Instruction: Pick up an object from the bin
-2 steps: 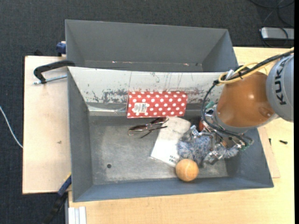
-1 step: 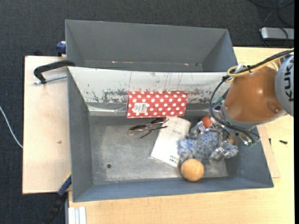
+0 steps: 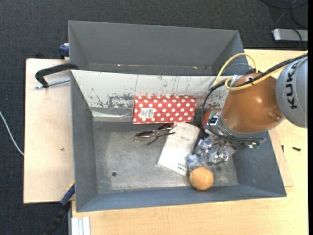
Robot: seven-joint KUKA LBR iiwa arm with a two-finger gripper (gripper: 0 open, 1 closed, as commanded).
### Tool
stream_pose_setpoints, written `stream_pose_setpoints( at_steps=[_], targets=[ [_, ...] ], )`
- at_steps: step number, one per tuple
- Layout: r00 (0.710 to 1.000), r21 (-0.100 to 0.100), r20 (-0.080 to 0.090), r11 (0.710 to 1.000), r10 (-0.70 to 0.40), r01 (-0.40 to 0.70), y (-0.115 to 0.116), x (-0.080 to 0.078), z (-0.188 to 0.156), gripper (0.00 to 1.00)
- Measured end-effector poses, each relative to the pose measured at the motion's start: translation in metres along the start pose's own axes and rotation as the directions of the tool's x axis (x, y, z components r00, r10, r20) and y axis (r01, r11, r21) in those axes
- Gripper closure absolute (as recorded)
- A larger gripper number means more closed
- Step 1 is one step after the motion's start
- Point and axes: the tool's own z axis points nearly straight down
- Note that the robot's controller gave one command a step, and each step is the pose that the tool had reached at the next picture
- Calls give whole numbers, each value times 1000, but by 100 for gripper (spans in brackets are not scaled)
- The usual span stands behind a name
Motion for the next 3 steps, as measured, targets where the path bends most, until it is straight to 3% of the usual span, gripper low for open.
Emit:
stream_pose_setpoints(
  at_steps=[1,2,3],
  targets=[
    [1000,0,0,1000,0,0,0,0,0,100],
    [998,-10,-3,998,-55,55,0,-16,-35,100],
    [1000,-6,0,1000,14,-14,1,-30,-76,100]
  ],
)
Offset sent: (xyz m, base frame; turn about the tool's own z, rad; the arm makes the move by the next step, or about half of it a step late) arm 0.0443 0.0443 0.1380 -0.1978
